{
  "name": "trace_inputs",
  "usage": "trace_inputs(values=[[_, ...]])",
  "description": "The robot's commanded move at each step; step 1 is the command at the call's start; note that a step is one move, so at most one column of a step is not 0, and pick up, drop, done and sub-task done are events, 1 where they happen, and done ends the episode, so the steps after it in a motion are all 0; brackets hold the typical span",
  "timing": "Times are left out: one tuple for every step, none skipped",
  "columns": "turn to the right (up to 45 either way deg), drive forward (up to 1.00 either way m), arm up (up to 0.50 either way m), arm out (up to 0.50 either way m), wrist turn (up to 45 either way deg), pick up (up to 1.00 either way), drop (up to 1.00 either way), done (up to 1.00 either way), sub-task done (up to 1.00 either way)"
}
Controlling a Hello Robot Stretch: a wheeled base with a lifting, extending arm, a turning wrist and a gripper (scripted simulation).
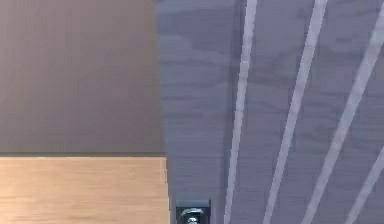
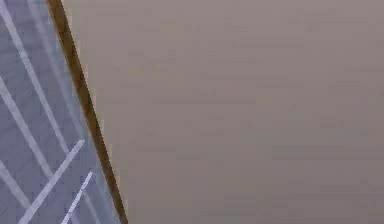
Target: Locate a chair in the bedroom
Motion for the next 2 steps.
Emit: trace_inputs(values=[[-45.0, 0.0, 0.0, 0.0, 0.0, 0.0, 0.0, 0.0, 0.0], [-45.0, 0.0, 0.0, 0.0, 0.0, 0.0, 0.0, 0.0, 0.0]])
